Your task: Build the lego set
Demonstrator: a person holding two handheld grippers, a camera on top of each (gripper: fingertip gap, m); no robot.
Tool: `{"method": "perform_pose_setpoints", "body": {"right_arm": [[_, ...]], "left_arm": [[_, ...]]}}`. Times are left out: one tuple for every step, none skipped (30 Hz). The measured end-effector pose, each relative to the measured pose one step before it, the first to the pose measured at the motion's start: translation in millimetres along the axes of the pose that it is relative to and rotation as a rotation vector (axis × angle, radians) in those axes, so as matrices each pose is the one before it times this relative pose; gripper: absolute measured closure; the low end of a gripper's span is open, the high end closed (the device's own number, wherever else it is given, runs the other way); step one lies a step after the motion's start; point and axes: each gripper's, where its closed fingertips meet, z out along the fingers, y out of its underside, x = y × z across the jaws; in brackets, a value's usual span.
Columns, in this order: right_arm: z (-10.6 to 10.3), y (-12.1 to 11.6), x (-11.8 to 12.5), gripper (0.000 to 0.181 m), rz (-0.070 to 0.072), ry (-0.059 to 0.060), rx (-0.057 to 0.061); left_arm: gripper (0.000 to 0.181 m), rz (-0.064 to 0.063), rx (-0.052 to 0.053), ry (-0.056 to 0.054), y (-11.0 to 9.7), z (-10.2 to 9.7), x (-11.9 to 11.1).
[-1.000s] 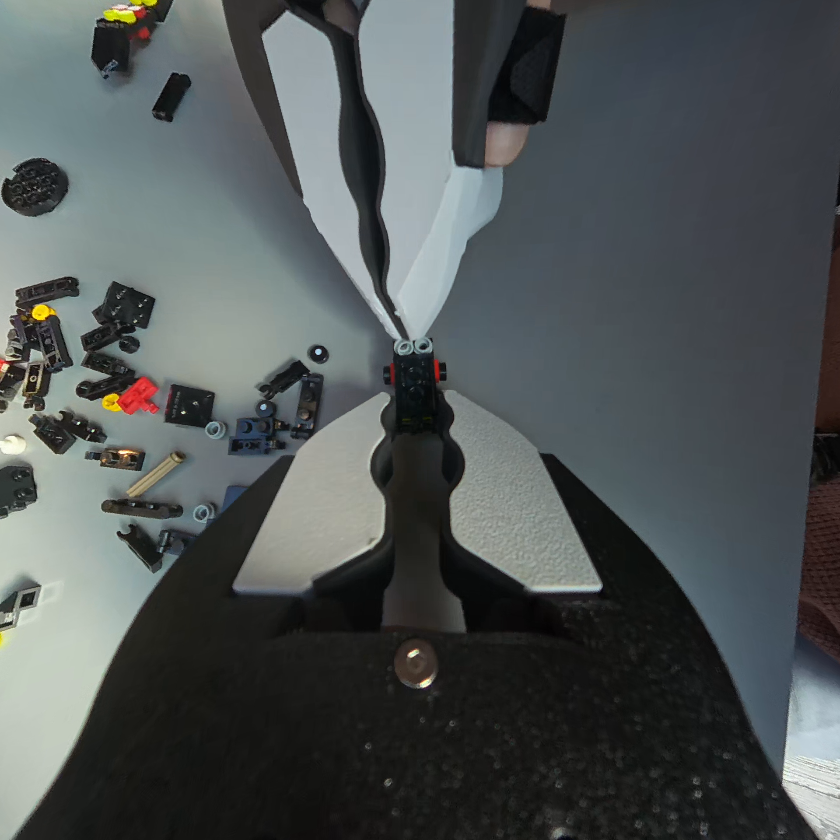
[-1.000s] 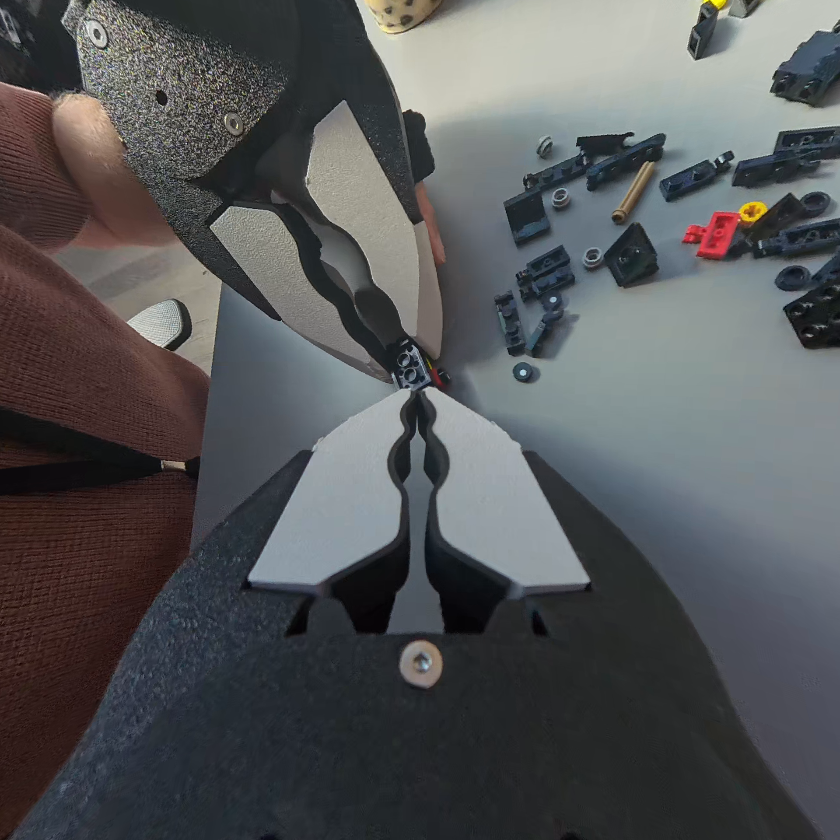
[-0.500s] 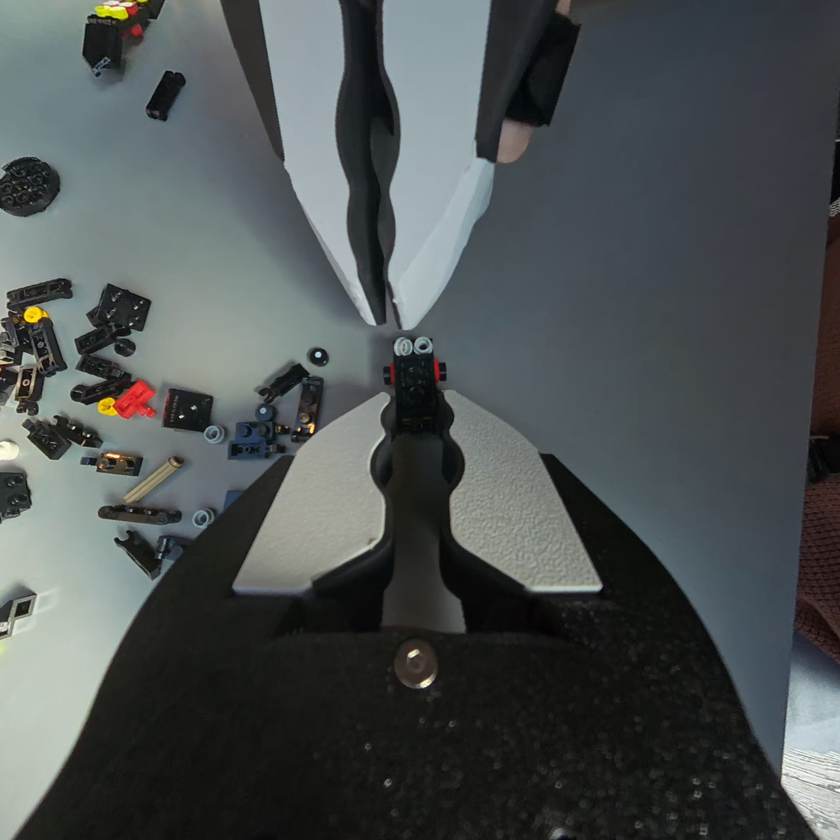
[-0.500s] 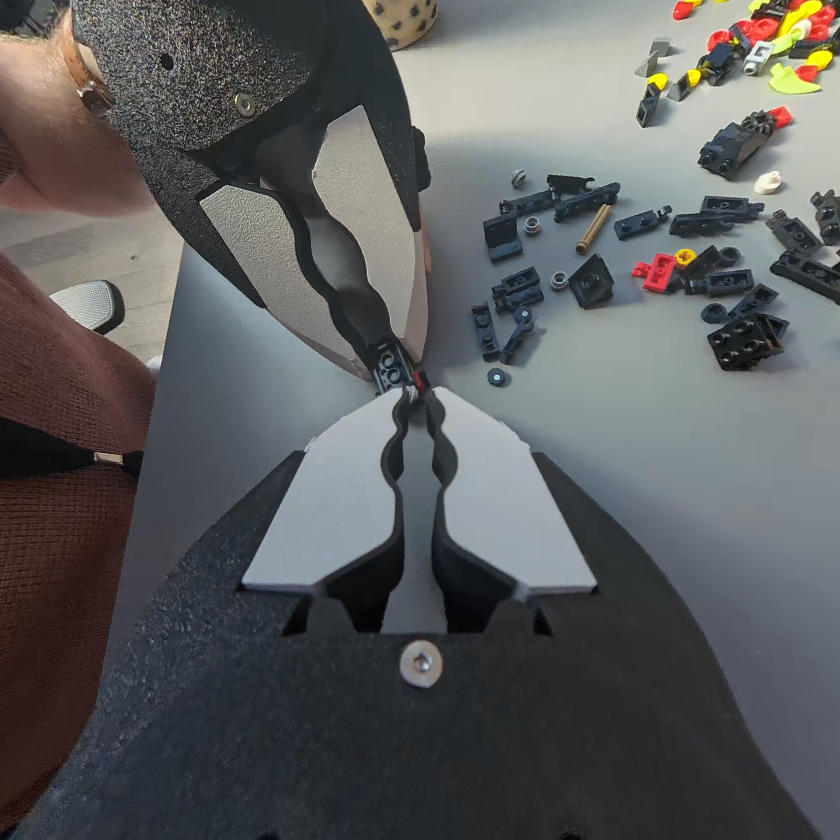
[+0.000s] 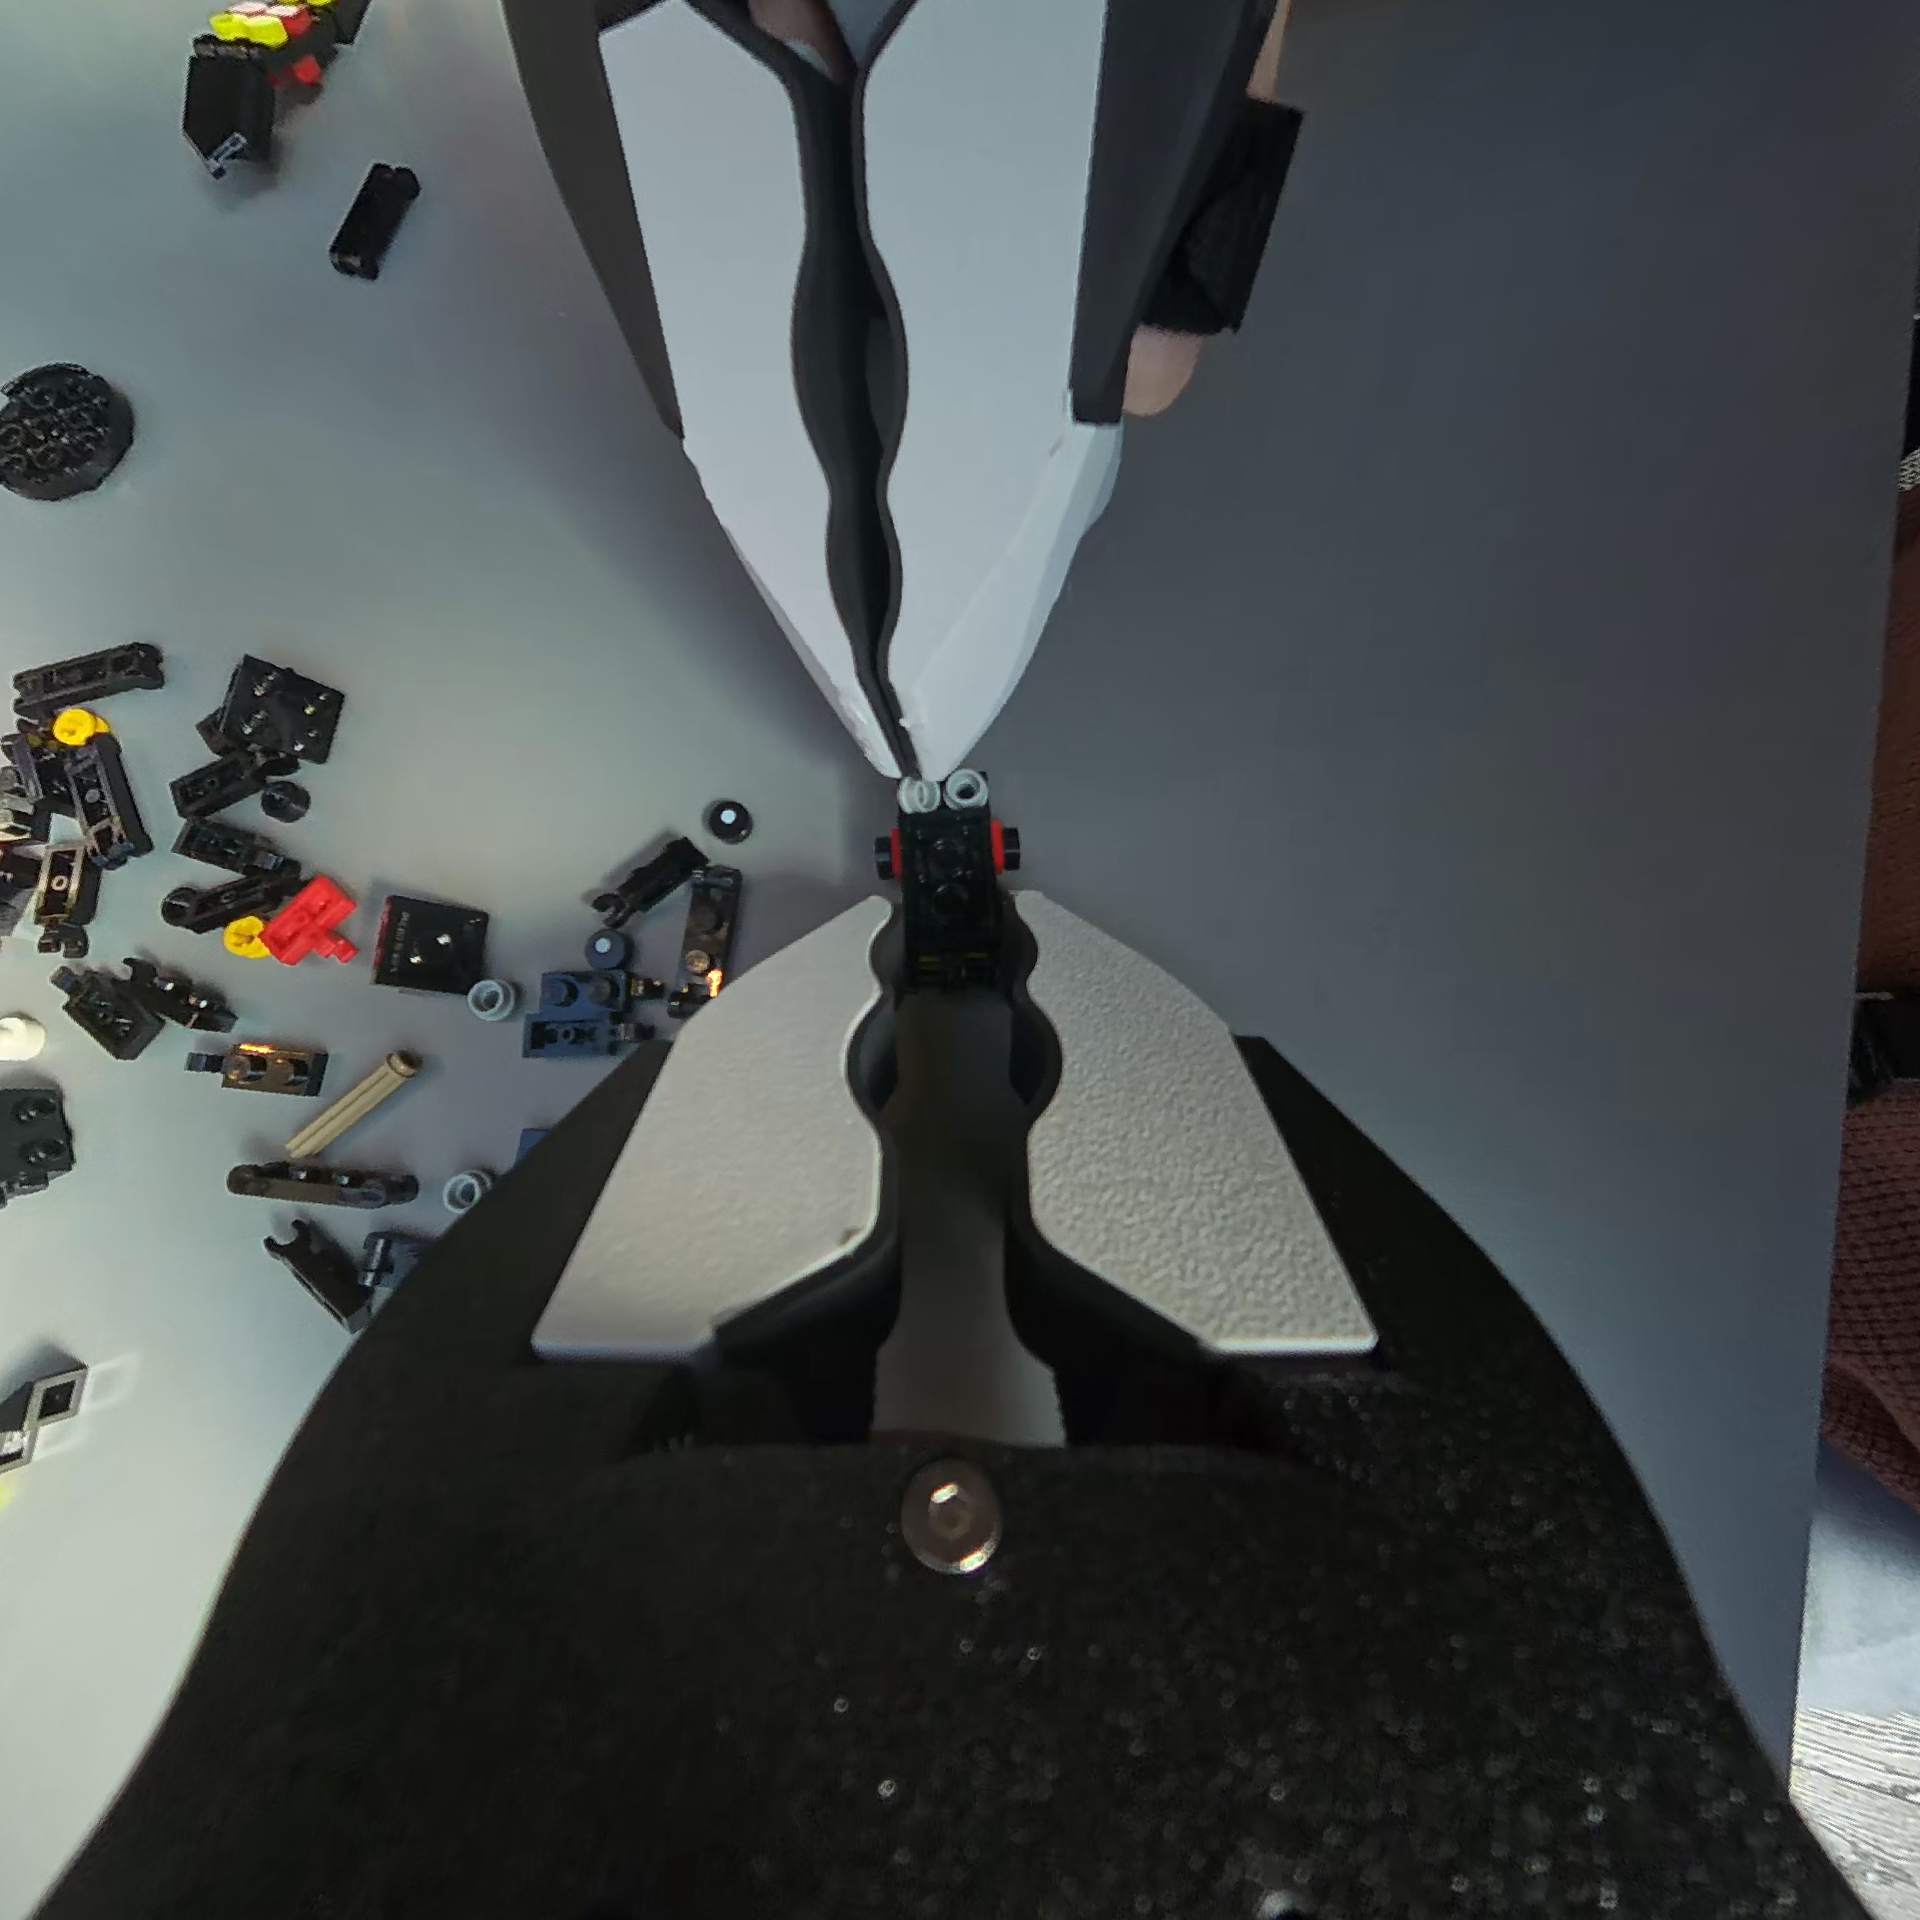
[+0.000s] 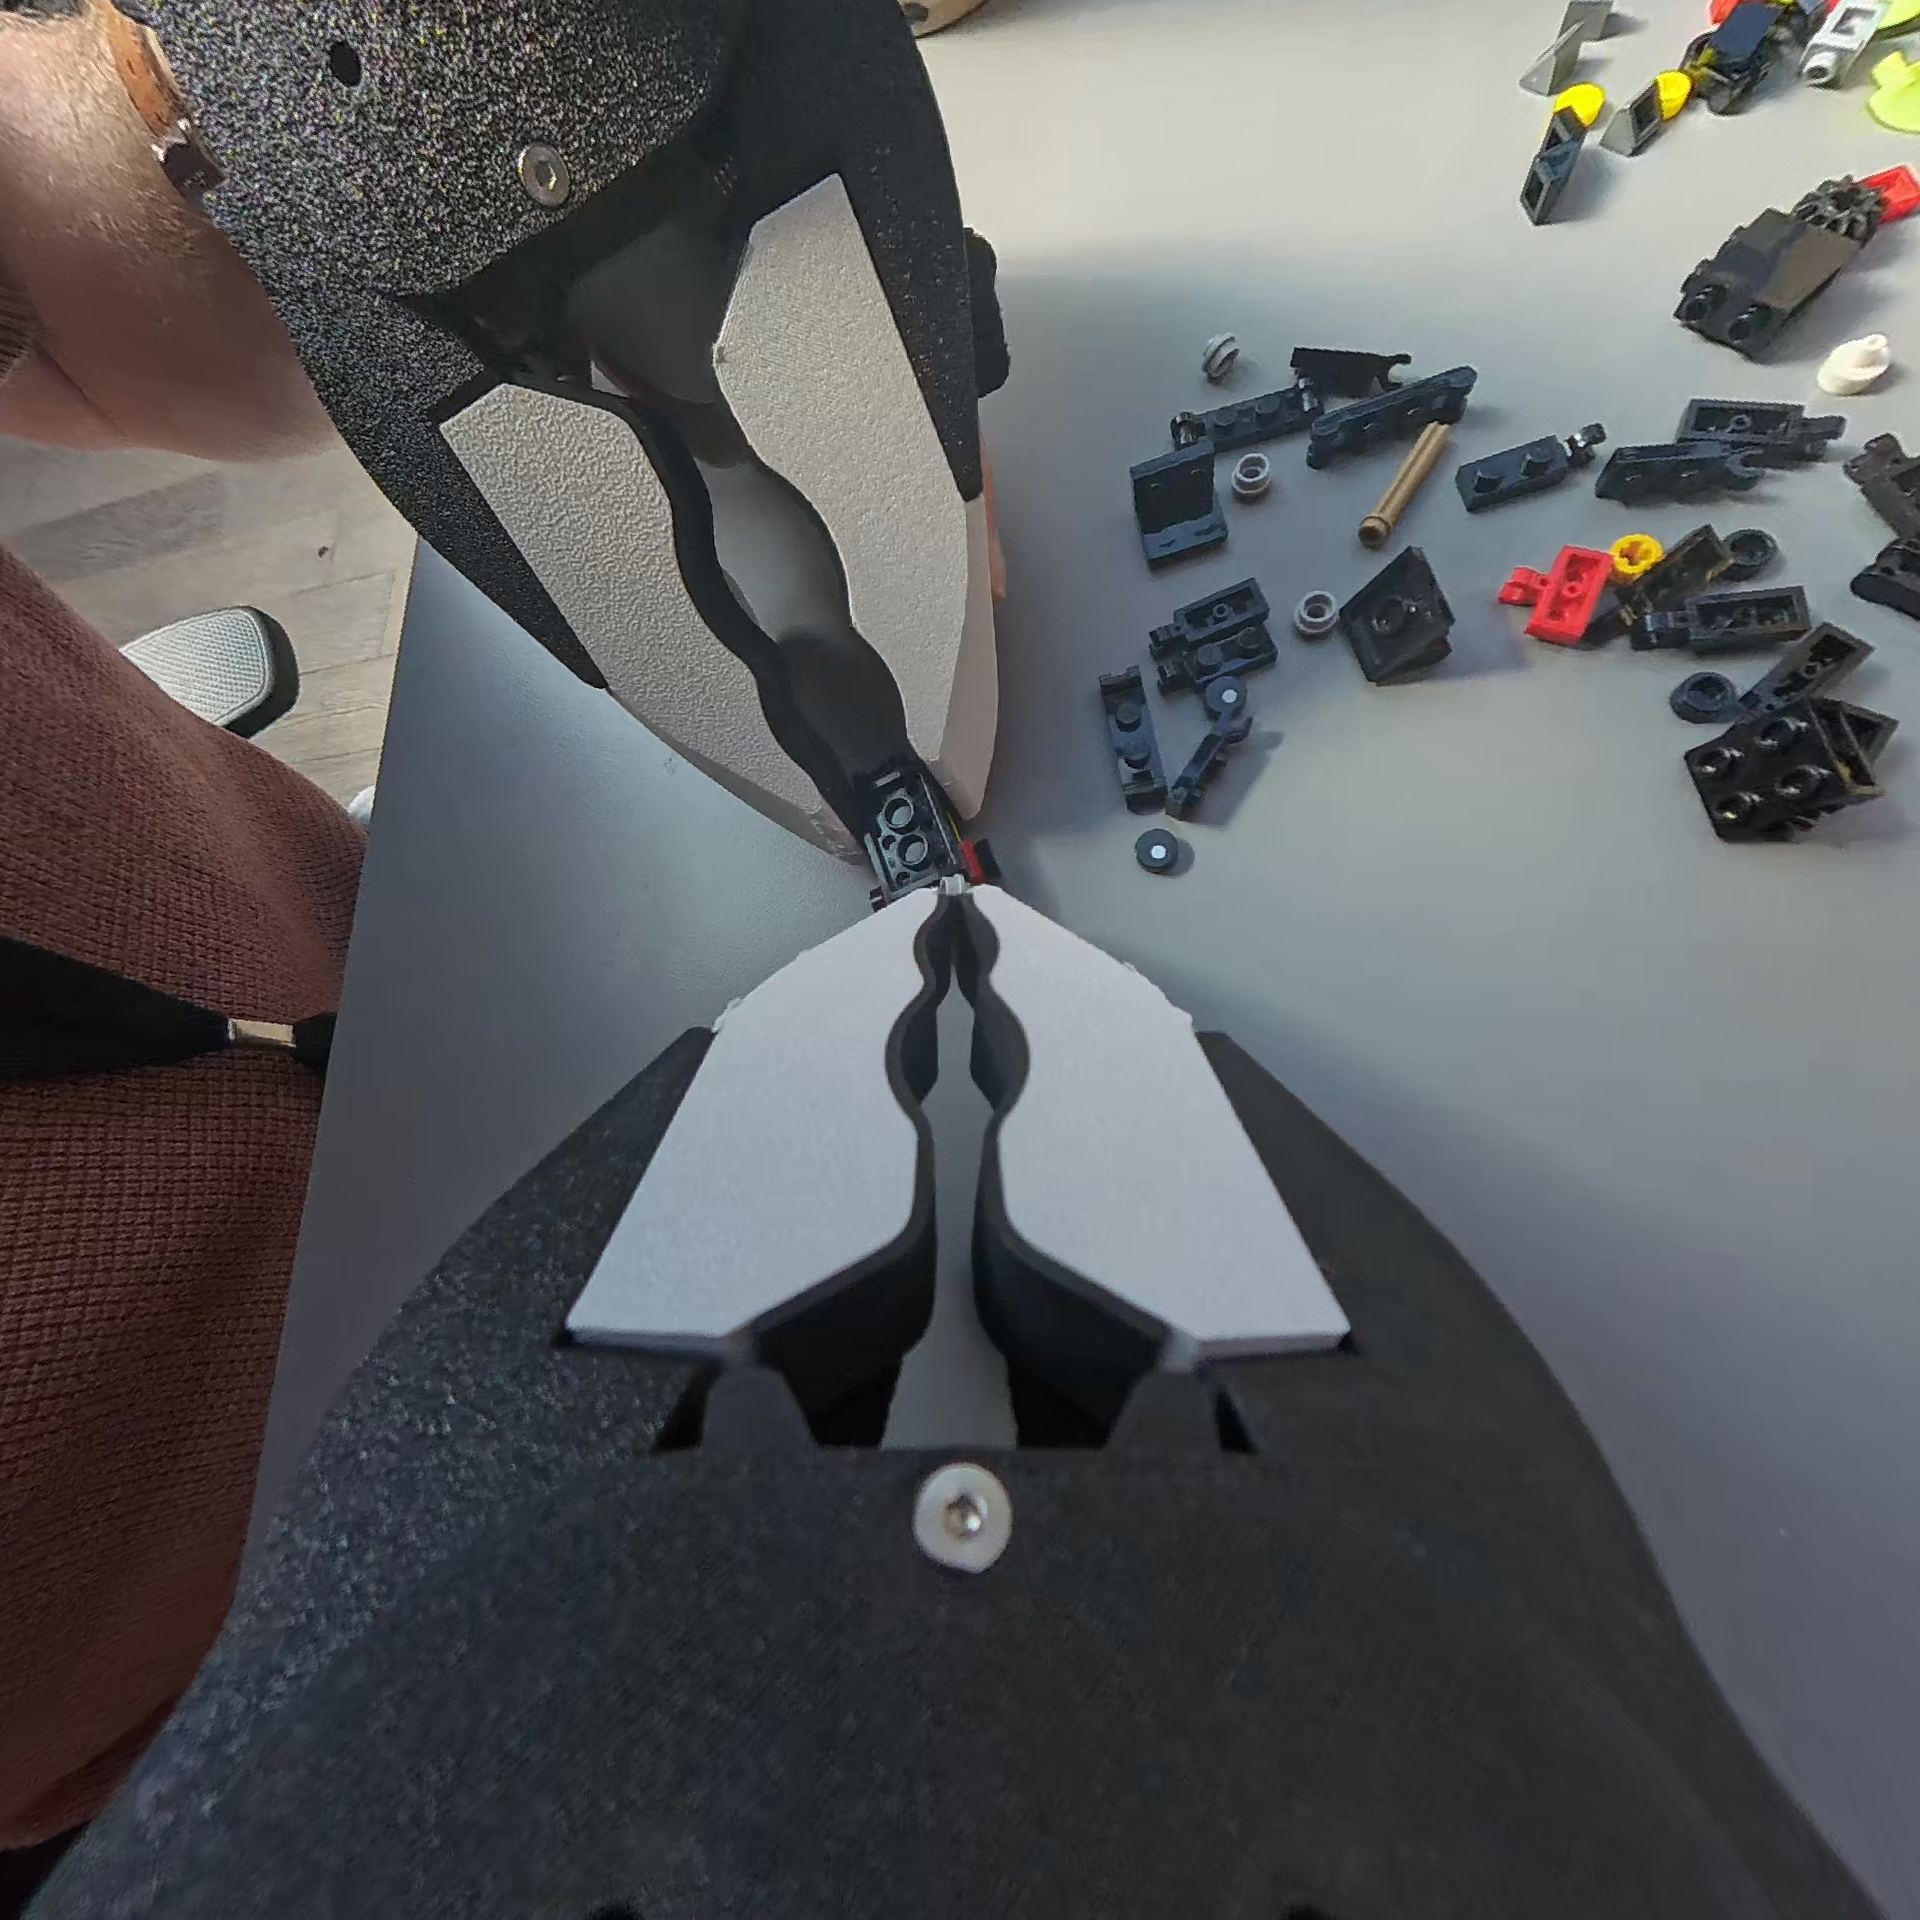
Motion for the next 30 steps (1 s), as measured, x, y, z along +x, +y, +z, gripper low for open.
{"method": "perform_pose_setpoints", "body": {"right_arm": [[-0.02,-0.39,0.10,0.181,0.0083,-0.0056,0.0024],[0.06,0.23,-0.33,0.181,0.0133,-0.0103,-0.0013],[-0.13,0.11,0.34,0.180,0.0074,-0.0041,-0.0001],[-0.06,0.14,0.64,0.178,0.0001,0.0019,0.0005],[-0.02,0.00,0.16,0.177,0.0038,-0.0008,0.0012],[-0.07,0.11,-0.03,0.177,0.0053,-0.0043,-0.0001],[0.07,0.27,-0.40,0.177,0.0018,-0.0057,0.0005],[-0.02,-0.42,-0.14,0.176,0.0009,-0.0020,0.0034],[0.18,-0.42,-0.64,0.176,0.0029,-0.0057,0.0039],[0.49,0.34,-1.13,0.176,0.0054,-0.0110,-0.0017],[0.53,-0.01,0.05,0.176,0.0032,-0.0024,0.0017],[0.23,-0.23,-0.10,0.176,-0.0008,-0.0010,0.0028],[-0.06,0.03,0.06,0.176,0.0007,-0.0025,-0.0005],[-0.01,-0.15,-0.10,0.176,0.0039,-0.0040,-0.0005],[-0.05,-0.01,-0.03,0.176,-0.0013,-0.0028,0.0012],[-0.29,0.23,-0.26,0.177,0.0009,-0.0057,0.0008],[-0.35,0.02,-0.07,0.178,0.0100,-0.0087,0.0018],[-0.53,0.08,0.71,0.178,0.0128,-0.0063,0.0020],[-0.70,0.42,0.89,0.179,0.0094,-0.0052,0.0024],[-0.62,-0.13,0.98,0.181,0.0112,-0.0015,0.0070],[0.08,0.79,0.87,0.181,0.0009,0.0031,0.0001],[0.28,1.46,0.54,0.181,-0.0052,0.0053,-0.0062],[0.48,0.90,-0.62,0.181,-0.0078,0.0005,-0.0054],[0.00,0.09,-0.09,0.181,-0.0082,0.0052,-0.0037],[-0.83,-0.59,0.32,0.181,-0.0075,0.0066,0.0002],[-1.49,-1.46,0.09,0.180,-0.0095,0.0064,0.0054],[-1.56,-2.12,-0.67,0.179,-0.0104,0.0053,0.0103],[-0.89,-1.68,-1.93,0.178,-0.0094,-0.0011,0.0076],[-0.06,-0.83,-1.47,0.176,-0.0059,0.0027,0.0013],[0.62,0.36,0.01,0.175,-0.0062,0.0083,-0.0052]], "left_arm": [[0.164,0.0003,-0.0012,0.0006,0.10,-0.02,0.01],[0.164,-0.0004,-0.0006,0.0013,0.00,0.05,0.00],[0.164,-0.0004,-0.0003,0.0010,-0.05,-0.07,0.01],[0.164,-0.0001,-0.0003,0.0002,-0.02,0.04,-0.02],[0.164,-0.0001,0.0000,0.0000,0.00,0.00,0.01],[0.164,-0.0006,0.0005,0.0002,-0.02,0.00,-0.02],[0.164,-0.0005,0.0004,0.0003,-0.01,0.00,-0.01],[0.164,0.0002,-0.0001,0.0003,0.01,0.00,0.03],[0.164,0.0003,-0.0001,0.0006,0.05,-0.04,-0.03],[0.164,-0.0002,0.0000,0.0005,-0.05,0.06,0.03],[0.164,0.0000,-0.0002,0.0000,-0.03,0.04,-0.06],[0.164,0.0002,-0.0002,-0.0003,0.03,-0.02,-0.05],[0.164,-0.0004,0.0002,0.0001,-0.02,0.01,0.05],[0.164,-0.0004,0.0004,0.0001,-0.02,0.00,-0.04],[0.164,0.0002,0.0002,0.0000,0.03,-0.05,0.04],[0.164,0.0001,-0.0001,0.0004,-0.05,0.06,0.00],[0.164,-0.0002,0.0001,0.0009,0.03,-0.03,0.05],[0.164,-0.0005,0.0004,0.0007,-0.03,0.02,-0.10],[0.164,-0.0010,0.0008,0.0001,-0.02,-0.01,-0.08],[0.164,-0.0005,0.0008,0.0002,0.11,0.00,-0.06],[0.164,-0.0001,0.0002,0.0002,-0.03,0.01,0.04],[0.164,0.0002,-0.0002,0.0000,-0.02,0.02,0.07],[0.164,0.0008,-0.0003,-0.0002,0.00,0.01,0.01],[0.164,0.0005,-0.0004,0.0002,-0.07,-0.04,-0.07],[0.164,0.0000,-0.0001,0.0006,0.01,-0.01,0.08],[0.164,-0.0003,0.0001,0.0009,-0.09,0.10,-0.06],[0.164,-0.0002,0.0001,0.0006,0.03,0.11,-0.05],[0.164,-0.0002,0.0004,0.0001,-0.11,0.09,-0.03],[0.164,0.0000,0.0002,0.0001,-0.12,0.11,0.04],[0.164,0.0005,-0.0004,0.0000,0.05,-0.03,-0.04]]}}
